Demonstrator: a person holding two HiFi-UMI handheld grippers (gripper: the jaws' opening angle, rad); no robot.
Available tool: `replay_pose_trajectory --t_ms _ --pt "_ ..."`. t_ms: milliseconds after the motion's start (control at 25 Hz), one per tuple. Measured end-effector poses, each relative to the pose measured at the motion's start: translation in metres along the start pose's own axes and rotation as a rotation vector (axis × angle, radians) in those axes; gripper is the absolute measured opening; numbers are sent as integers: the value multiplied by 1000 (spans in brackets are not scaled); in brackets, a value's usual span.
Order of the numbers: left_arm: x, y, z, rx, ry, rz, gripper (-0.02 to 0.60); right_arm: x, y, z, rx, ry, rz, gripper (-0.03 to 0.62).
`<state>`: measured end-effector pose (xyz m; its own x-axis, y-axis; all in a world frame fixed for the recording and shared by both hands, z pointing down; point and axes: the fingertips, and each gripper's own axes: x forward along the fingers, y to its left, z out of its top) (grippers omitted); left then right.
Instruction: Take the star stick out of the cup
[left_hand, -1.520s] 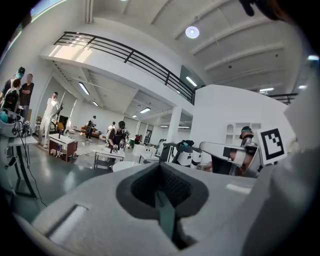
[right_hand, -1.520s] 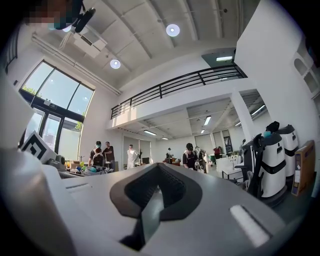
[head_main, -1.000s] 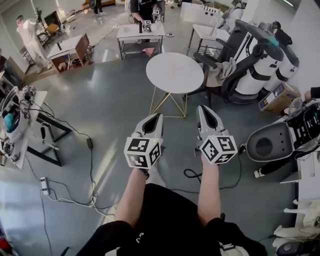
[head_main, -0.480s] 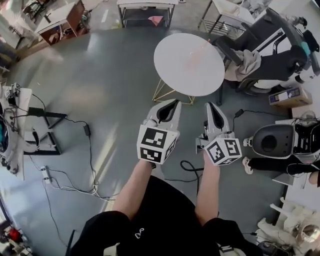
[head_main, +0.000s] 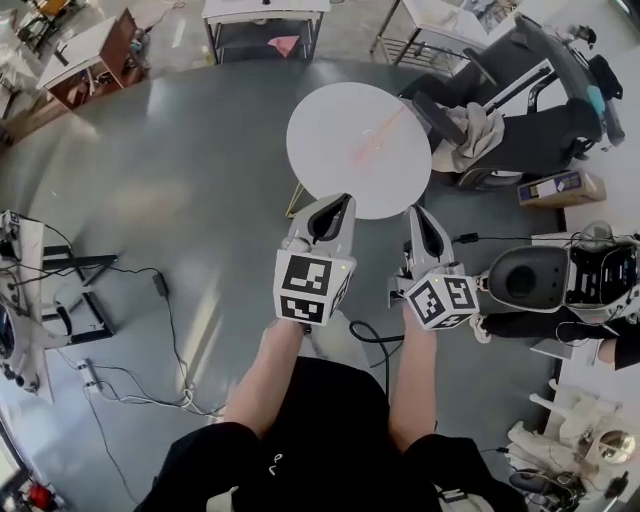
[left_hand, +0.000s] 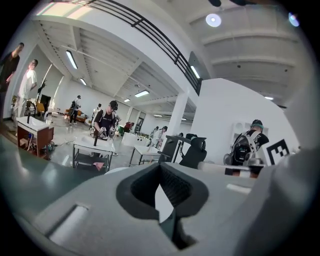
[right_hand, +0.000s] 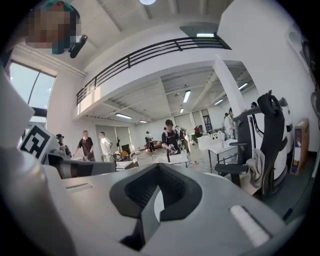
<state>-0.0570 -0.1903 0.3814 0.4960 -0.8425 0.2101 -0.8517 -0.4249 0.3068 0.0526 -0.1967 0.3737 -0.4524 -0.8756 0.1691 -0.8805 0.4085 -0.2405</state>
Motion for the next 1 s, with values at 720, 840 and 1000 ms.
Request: replay_pose_trajectory --t_ms 720,840,1000 --pt "57 14 -41 37 134 28 2 59 -48 -30 -80 65 -80 41" --pt "60 18 -57 38 164 36 2 77 -59 -37 -81 80 -55 54" --pt "73 25 -80 22 198 44 3 106 -78 -49 -115 96 -30 58"
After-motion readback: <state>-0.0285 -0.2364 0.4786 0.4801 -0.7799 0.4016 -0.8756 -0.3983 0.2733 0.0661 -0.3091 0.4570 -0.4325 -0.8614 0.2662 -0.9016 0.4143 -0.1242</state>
